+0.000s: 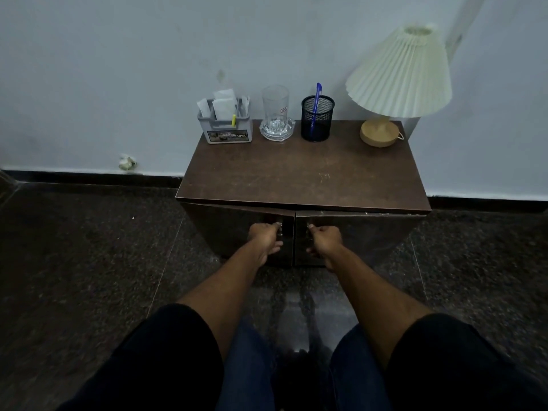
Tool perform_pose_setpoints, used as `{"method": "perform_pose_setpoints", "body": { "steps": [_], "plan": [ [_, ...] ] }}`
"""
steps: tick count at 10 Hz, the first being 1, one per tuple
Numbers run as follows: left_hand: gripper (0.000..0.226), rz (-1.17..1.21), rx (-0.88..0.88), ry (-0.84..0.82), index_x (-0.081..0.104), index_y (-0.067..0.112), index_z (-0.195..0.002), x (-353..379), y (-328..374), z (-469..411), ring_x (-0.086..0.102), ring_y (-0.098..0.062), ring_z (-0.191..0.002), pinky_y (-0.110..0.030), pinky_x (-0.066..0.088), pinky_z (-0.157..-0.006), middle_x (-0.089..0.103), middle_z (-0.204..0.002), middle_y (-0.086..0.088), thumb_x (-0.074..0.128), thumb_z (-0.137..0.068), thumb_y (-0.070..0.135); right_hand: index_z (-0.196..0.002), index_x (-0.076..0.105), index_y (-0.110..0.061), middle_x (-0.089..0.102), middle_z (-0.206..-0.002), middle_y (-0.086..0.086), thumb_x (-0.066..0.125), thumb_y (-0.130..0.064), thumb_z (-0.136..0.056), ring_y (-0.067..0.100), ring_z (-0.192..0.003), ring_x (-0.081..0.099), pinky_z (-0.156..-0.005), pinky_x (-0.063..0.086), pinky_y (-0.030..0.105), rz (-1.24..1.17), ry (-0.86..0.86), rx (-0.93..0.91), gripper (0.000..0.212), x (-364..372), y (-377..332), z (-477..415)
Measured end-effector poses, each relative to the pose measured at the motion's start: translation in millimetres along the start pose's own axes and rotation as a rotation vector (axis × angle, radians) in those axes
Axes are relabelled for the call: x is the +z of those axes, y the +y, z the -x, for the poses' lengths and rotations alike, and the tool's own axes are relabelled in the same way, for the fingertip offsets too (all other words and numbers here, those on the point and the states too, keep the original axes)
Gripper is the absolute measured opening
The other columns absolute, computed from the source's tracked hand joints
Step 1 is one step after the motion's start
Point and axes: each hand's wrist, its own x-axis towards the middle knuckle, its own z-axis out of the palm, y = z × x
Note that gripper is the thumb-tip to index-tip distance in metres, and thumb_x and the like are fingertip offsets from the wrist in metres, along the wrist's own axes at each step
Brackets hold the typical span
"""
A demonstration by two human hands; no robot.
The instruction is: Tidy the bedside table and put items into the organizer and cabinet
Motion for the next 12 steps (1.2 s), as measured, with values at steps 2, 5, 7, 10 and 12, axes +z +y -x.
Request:
{"method": "perform_pose_setpoints", "body": {
  "steps": [2,5,7,10,12],
  "plan": [
    [0.010,0.048,0.004,0.019,0.058,0.014,-0.096,3.1,2.6,-7.3,0.069,-0.026,-0.075,-0.032,0.057,-0.065,0.065,-0.099,-0.008,0.061,-0.099,0.023,-0.093,0.063,-0.006,0.065,-0.086,0.018,0.054,-0.027,-0.103,0.024,-0.049,0.058,-0.044,0.042,0.026,0.007,0.033,-0.018,0.024,4.5,-5.0,-5.4],
    [0.015,0.068,0.012,0.040,0.058,0.019,-0.085,6.0,7.6,-13.6,0.069,-0.029,-0.084,-0.031,0.057,-0.063,0.066,-0.096,-0.008,0.064,-0.097,0.024,-0.080,0.063,-0.010,0.068,-0.087,0.016,0.057,-0.030,-0.101,0.032,-0.066,0.067,-0.048,0.044,0.028,0.041,0.055,-0.016,0.029,4.2,-11.6,-8.5],
    [0.013,0.036,0.027,0.060,0.060,0.010,-0.090,6.5,14.5,-12.4,0.070,-0.029,-0.083,-0.033,0.059,-0.066,0.067,-0.094,-0.012,0.067,-0.095,0.019,-0.070,0.060,-0.013,0.071,-0.086,0.017,0.060,-0.032,-0.099,0.032,-0.064,0.068,-0.050,0.050,0.031,0.083,0.084,-0.037,0.035,3.5,-11.4,-7.6],
    [0.013,-0.053,0.058,0.067,0.063,0.010,-0.102,-8.6,14.4,18.1,0.069,-0.026,-0.083,-0.029,0.057,-0.063,0.070,-0.100,-0.015,0.068,-0.094,0.020,-0.074,0.073,-0.008,0.075,-0.090,0.017,0.064,-0.035,-0.095,0.035,-0.091,0.072,-0.088,0.057,0.042,0.291,0.077,-0.139,0.035,-17.7,-22.8,14.1],
    [0.009,-0.080,0.128,0.066,0.067,0.013,-0.085,-15.1,18.7,52.7,0.067,-0.020,-0.072,-0.028,0.058,-0.062,0.070,-0.091,-0.011,0.067,-0.094,0.017,-0.090,0.076,-0.010,0.076,-0.096,0.013,0.065,-0.030,-0.094,0.032,-0.096,0.072,-0.093,0.056,0.043,0.310,0.059,-0.189,0.024,-35.9,-32.3,48.7]
  ]
}}
